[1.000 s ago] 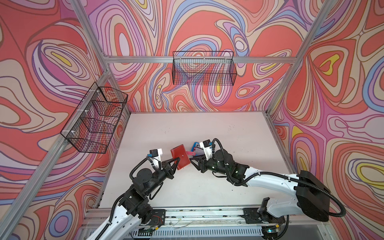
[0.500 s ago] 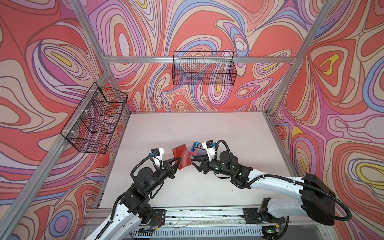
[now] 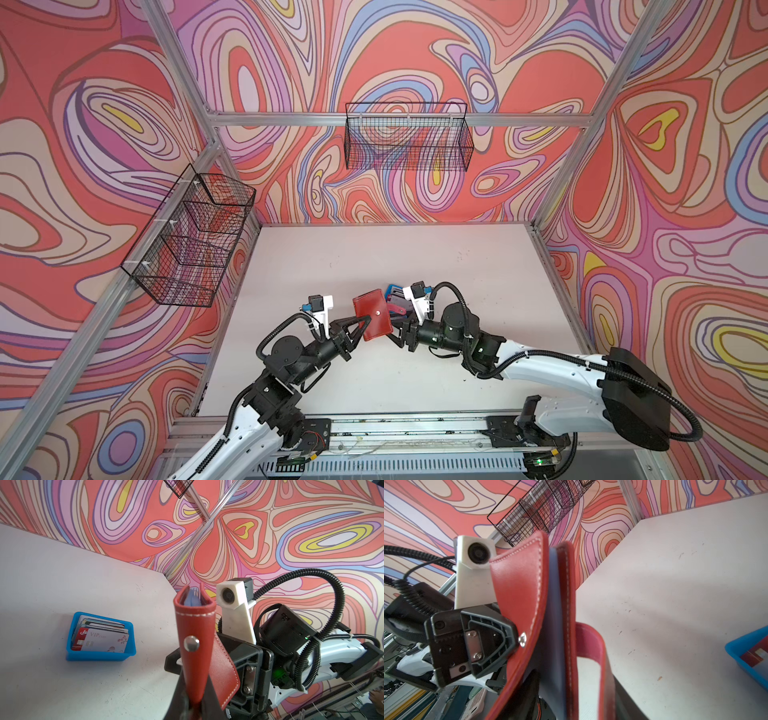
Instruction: Put the credit cards into the card holder
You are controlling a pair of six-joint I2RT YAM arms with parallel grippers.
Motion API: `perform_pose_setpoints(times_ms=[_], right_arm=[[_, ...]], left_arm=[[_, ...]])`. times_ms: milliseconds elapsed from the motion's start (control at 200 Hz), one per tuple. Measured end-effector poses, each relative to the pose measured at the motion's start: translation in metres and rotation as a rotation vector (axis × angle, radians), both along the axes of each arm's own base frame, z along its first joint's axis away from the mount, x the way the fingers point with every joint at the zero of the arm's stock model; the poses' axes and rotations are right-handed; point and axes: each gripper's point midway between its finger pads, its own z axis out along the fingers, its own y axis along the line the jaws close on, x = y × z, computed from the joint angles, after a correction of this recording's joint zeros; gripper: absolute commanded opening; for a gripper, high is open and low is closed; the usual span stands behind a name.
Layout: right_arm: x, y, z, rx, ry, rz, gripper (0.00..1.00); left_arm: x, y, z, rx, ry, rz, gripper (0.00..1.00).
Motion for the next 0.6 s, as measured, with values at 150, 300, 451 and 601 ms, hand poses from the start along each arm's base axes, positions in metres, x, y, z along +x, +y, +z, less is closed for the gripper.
perform_pose_setpoints(times_ms=[150,300,451,601], right_arm=[[-0.009,-0.007,0.003,0.023,-0.014,0.020,0.27],[-0.011,-0.008,0.009,0.041,-0.017,0.026,0.03],[-0.012,-0.008,0.011,0.044,-0.018,0.028,0.00],[-0.009,-0.009,0.010,0.040,-0.023,0.011,0.00]], left_arm=[[-0.001,-0.013,-0.004,-0.004,0.019,-0.067,0.00],[0.001,-0.015,-0.004,-0.005,0.020,-0.074,0.01],[0.002,-0.014,-0.004,0.003,0.018,-0.068,0.15],[0.003,-0.013,-0.004,0.029,0.026,-0.060,0.44]])
